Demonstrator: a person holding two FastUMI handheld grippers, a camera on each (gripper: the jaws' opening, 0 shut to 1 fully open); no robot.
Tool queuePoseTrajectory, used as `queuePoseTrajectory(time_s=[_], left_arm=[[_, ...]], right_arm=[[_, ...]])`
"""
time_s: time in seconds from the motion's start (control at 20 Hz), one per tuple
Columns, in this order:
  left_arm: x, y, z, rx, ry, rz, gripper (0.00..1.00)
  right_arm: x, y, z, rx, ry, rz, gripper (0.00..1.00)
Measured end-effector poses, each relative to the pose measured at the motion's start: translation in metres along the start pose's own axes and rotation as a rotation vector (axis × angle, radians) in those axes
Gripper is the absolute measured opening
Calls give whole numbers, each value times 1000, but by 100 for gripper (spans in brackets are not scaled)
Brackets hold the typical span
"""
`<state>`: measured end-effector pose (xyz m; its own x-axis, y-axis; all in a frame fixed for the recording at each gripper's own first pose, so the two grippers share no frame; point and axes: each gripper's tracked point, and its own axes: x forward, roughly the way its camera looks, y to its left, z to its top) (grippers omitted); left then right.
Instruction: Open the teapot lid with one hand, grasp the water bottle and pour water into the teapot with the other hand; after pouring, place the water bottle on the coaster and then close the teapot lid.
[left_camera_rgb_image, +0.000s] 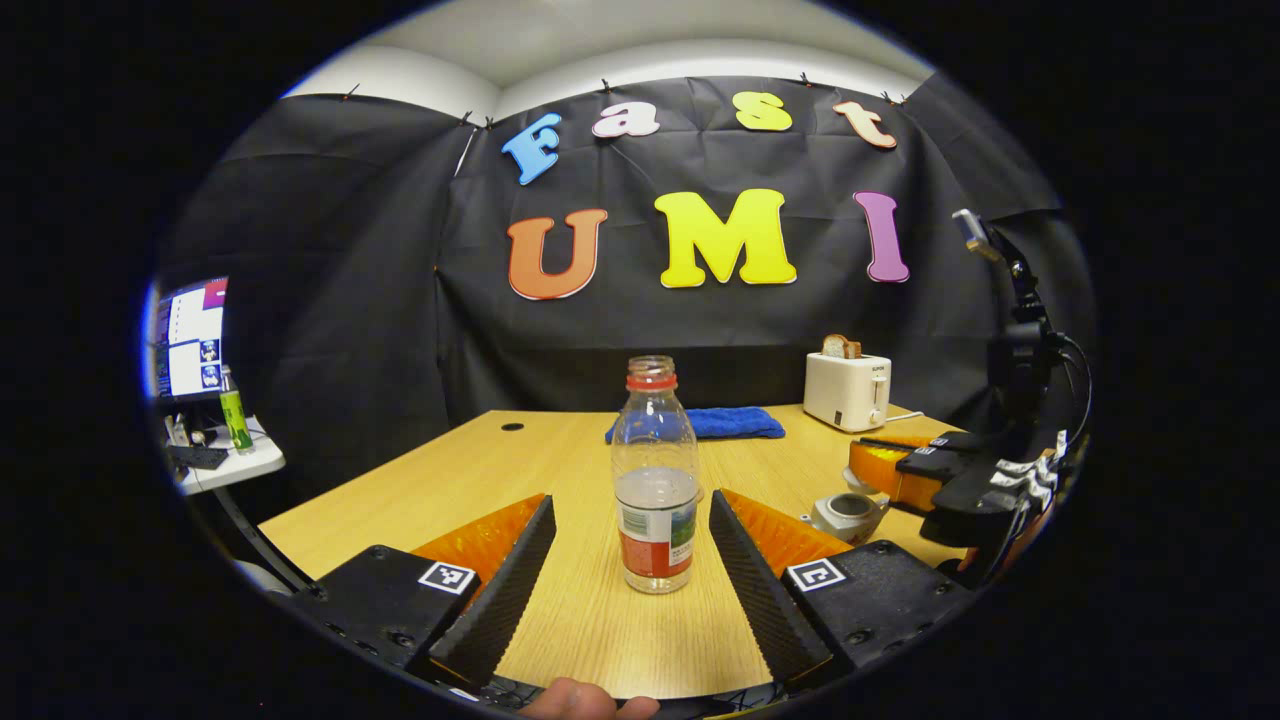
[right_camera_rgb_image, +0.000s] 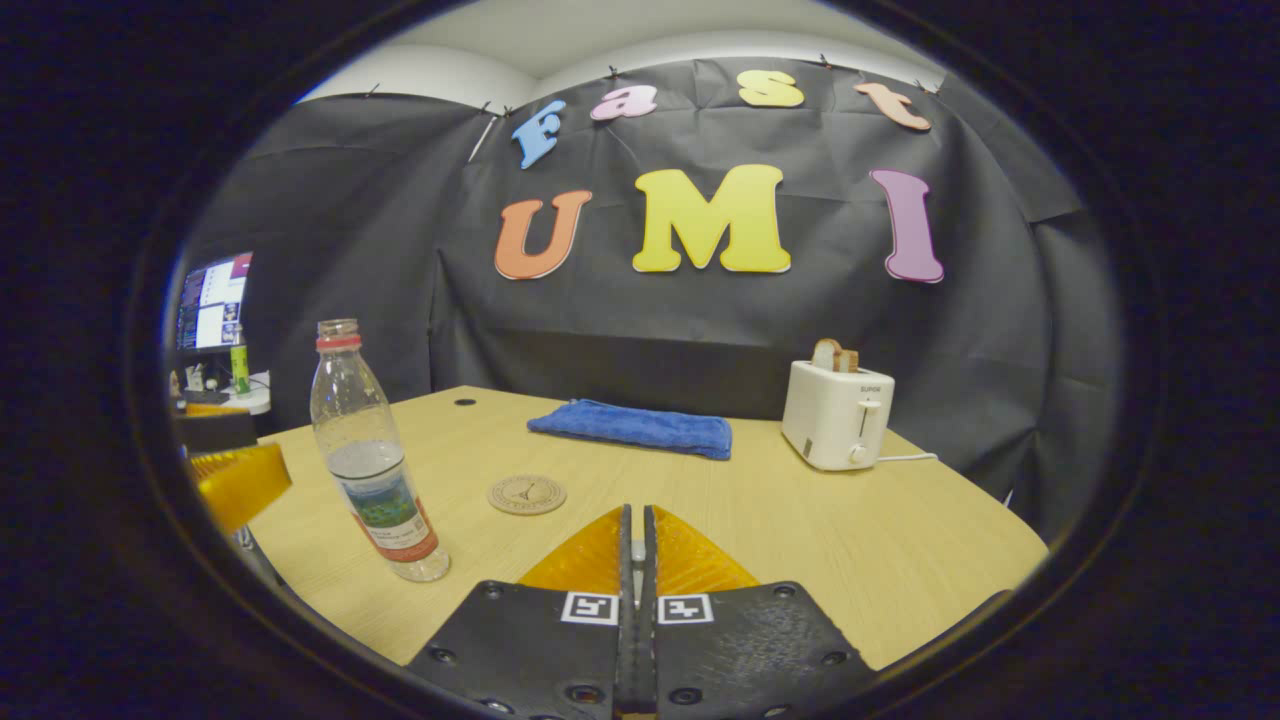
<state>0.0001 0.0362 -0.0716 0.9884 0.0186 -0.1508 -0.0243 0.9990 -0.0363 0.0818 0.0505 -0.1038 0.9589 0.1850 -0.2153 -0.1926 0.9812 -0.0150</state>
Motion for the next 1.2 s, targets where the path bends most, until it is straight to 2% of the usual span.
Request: queuePoseTrajectory(time_s=[0.25, 0.5, 0.75, 0.85, 0.9, 1.0, 1.2], left_arm=[[25, -16, -25, -37, 60, -39, 97], [59, -13, -50, -46, 120, -33, 98], [73, -12, -61, -60, 150, -36, 98], [75, -13, -56, -48, 139, -40, 91], [74, -14, -57, -39, 140, -40, 83], [75, -15, -57, -20, 150, -45, 78], [70, -3, -43, 125, 145, 17, 77]], right_arm=[[-25, -21, 8, -13, -11, -13, 0], [-40, -42, 10, -29, -20, -48, 0], [-46, -61, 4, -18, -7, -82, 0], [-46, -64, -1, -14, 1, -83, 0], [-47, -65, -2, -14, 4, -82, 0], [-48, -67, -5, -7, 7, -81, 0], [-53, -76, -7, 13, 6, -83, 0]])
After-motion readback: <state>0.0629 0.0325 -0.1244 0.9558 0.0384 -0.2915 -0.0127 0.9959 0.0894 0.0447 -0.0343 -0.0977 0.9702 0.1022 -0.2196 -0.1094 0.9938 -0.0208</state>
